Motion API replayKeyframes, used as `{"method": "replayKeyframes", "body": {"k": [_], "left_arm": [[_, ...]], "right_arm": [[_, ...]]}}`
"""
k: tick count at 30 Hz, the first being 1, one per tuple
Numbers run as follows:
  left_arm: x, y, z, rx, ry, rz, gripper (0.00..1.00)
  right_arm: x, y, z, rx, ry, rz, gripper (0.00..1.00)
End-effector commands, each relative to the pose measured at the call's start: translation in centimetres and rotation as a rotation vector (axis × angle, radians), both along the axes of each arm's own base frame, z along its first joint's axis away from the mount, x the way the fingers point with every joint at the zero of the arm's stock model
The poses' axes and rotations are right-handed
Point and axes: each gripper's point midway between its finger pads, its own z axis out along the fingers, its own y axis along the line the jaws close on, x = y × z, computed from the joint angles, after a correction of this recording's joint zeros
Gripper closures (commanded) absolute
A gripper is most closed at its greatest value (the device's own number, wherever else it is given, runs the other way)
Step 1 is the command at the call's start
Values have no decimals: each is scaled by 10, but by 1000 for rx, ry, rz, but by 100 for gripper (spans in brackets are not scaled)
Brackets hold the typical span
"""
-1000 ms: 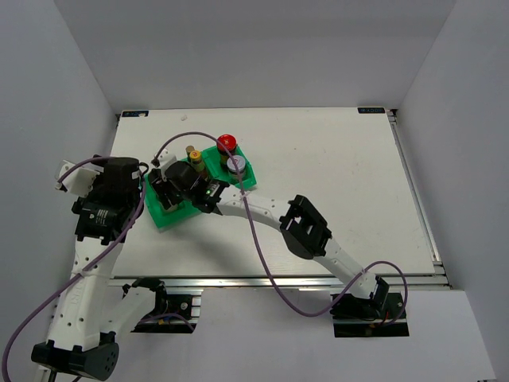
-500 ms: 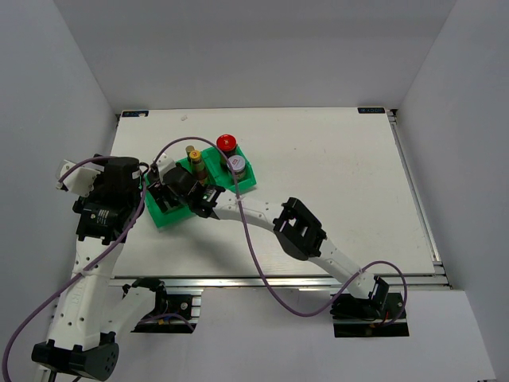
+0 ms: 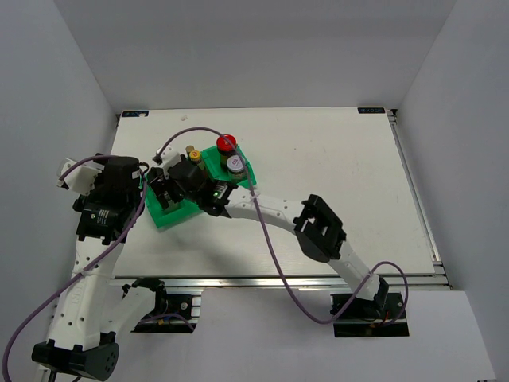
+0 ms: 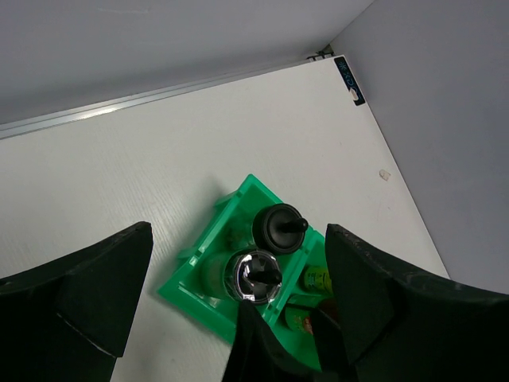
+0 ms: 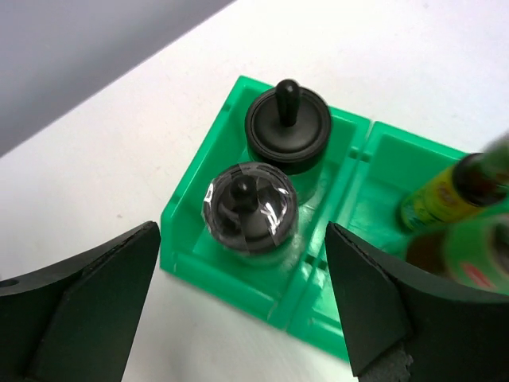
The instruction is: Organize the condiment bottles
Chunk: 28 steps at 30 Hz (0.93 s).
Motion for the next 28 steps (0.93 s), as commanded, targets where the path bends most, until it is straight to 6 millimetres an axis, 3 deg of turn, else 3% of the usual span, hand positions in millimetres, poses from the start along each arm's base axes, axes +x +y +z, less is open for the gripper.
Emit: {"method": "replayKeyframes", "body": {"k": [1, 5, 6, 7, 8, 9, 10, 11, 12, 13, 14, 15, 16, 17, 18, 19, 20, 23, 28], "left_arm": [[4, -3, 12, 4, -27, -37, 2], [13, -13, 7, 4, 7, -105, 2], [15, -14, 4, 19, 31, -126, 2], [20, -17, 5, 22, 26, -149, 2], [22, -19, -2, 24, 42, -166, 2], [28, -25, -2, 22, 37, -209, 2], [30, -28, -5, 25, 43, -228, 2], [33, -31, -11, 28, 55, -248, 2], [36, -36, -13, 22, 56, -280, 2], [37, -37, -16, 24, 63, -288, 2], [38, -38, -20, 25, 69, -296, 2], [39, -41, -22, 22, 73, -315, 2], [42, -42, -21, 25, 61, -324, 2], [44, -44, -21, 29, 60, -336, 2], [46, -46, -22, 32, 59, -356, 2], [48, -48, -24, 33, 62, -369, 2], [49, -48, -24, 37, 63, -371, 2], [50, -47, -27, 40, 76, -368, 2], [50, -47, -31, 40, 99, -363, 2]], "right_arm": [[-7, -16, 81, 145, -74, -13, 11], [-7, -54, 87, 111, -86, -84, 11], [-7, -72, 108, 134, -101, -118, 11], [-9, -91, 76, 71, -71, -143, 11], [-10, -106, 70, 61, -57, -168, 11], [-9, -132, 91, 113, -32, -197, 11], [-16, -160, 51, 45, 26, -212, 11], [-19, -178, 40, 46, 68, -221, 11], [-12, -214, 65, 135, 97, -288, 11], [-11, -237, 60, 152, 129, -333, 11], [-16, -271, 20, 99, 186, -392, 11], [-10, -308, 34, 168, 208, -474, 11], [-11, -331, 26, 169, 228, -521, 11], [-15, -359, 0, 129, 254, -588, 11], [-15, -386, 11, 158, 231, -649, 11], [-23, -407, -2, 106, 244, -714, 11], [-22, -429, -4, 97, 218, -808, 11], [-38, -468, -2, 100, 213, -935, 11], [-45, -485, 16, 209, 165, -966, 11]]}}
